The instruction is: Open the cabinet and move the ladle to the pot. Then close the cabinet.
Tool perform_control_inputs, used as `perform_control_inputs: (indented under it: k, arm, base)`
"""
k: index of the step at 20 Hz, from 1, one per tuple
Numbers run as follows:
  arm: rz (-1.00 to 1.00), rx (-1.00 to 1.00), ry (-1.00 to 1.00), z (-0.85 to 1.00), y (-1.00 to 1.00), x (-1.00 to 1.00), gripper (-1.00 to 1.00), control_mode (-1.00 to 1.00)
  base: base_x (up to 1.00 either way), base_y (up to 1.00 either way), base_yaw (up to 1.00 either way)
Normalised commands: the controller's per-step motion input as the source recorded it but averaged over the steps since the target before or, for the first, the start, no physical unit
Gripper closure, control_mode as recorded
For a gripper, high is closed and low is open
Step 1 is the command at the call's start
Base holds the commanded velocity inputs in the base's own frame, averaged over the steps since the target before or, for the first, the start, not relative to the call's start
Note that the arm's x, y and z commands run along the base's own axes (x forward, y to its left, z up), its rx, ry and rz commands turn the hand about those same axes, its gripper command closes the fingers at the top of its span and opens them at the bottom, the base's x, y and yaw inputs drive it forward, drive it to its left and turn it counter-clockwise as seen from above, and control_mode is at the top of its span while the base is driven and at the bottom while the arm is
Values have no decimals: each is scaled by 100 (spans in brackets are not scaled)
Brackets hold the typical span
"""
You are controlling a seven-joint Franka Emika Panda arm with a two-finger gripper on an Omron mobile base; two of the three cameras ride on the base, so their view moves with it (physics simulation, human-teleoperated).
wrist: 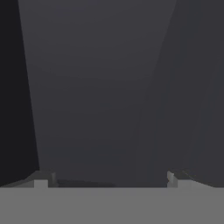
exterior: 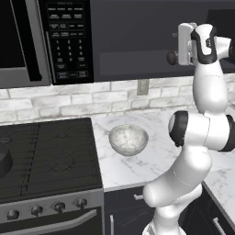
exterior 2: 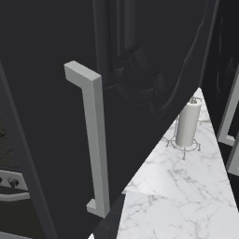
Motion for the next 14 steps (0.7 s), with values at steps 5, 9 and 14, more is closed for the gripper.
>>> perform_control_inputs:
  k: [5,9,14]
  arm:
    - [0,3,1,-18,23,0,-100,-100]
    - [0,4,1,-15,29,0,-100,-100]
    - [0,6,5,-23,22,3,-100,-100]
  base:
    - [0,0,0]
    - [0,0,0]
    - [0,0,0]
